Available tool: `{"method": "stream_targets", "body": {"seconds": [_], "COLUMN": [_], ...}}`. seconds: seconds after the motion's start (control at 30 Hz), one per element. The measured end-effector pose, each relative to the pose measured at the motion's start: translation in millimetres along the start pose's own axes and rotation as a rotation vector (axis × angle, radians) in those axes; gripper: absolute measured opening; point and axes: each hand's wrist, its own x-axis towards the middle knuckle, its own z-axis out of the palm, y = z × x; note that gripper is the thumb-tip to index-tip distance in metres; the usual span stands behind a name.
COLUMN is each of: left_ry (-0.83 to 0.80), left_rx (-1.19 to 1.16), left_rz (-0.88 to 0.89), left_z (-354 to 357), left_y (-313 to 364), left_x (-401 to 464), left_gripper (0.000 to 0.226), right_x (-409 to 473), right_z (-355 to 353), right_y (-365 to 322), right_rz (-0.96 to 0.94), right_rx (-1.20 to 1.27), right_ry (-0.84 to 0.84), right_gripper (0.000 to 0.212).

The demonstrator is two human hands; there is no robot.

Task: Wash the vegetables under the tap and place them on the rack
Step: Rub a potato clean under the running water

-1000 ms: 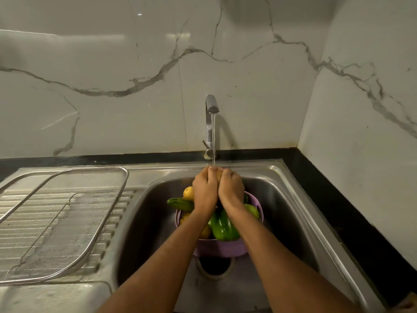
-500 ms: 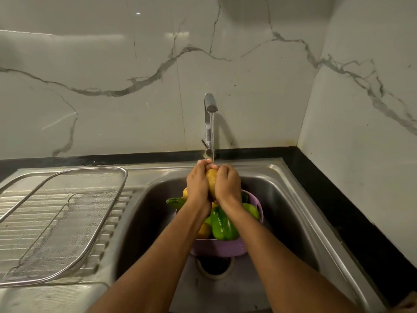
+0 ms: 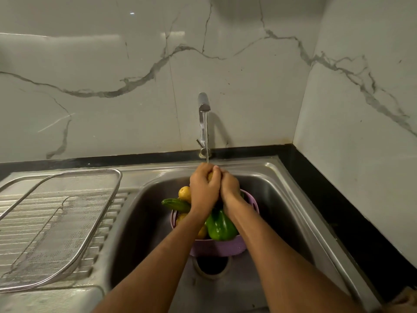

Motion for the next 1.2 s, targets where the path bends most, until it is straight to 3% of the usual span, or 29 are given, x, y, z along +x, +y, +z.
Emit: {"method": "stream_targets", "body": {"seconds": [0.27, 0.43, 0.53, 0.63, 0.8, 0.87, 0.93, 1.0, 1.1, 1.2], "left_ry": [0.209, 0.264, 0.246, 0.165, -0.060, -0.147, -0.155, -0.081, 0.035, 0.003], "left_rx": [-0.406, -0.559, -0.628, -0.553, -0.170, -0.040, 0.023, 0.003, -0.182, -0.305], "left_rz": [-0.592, -0.771, -0.768, -0.568, 0.065, 0.198, 0.214, 0.165, -0.106, -0.329], "left_z": [-10, -16, -15, -10, -16, -18, -18, -15, -12, -14], "left_y": [23, 28, 29, 24, 0, -5, -7, -4, 4, 0], "left_x": [3, 6, 5, -3, -9, -9, -7, -6, -1, 1], "left_gripper": [0.026, 0.026, 0.028, 0.032, 0.021, 0.022, 0.026, 0.017, 0.018, 0.013], "right_x": [-6, -15, -19, -15, -4, -4, -7, -9, -13, -12], "right_z": [15, 12, 13, 11, 12, 7, 4, 8, 18, 23], "right_y": [11, 16, 16, 12, 3, -3, -7, -6, 2, 6], "right_rz": [-0.383, -0.551, -0.627, -0.626, -0.146, 0.016, 0.037, -0.067, -0.284, -0.230], "right_rx": [-0.505, -0.584, -0.590, -0.496, -0.050, 0.099, 0.144, 0.013, -0.355, -0.601], "right_ry": [0.075, 0.136, 0.178, 0.264, 0.193, 0.113, 0.066, 0.056, 0.139, 0.148], "right_gripper": [0.056, 0.044, 0.037, 0.035, 0.054, 0.067, 0.074, 0.079, 0.077, 0.070]}}
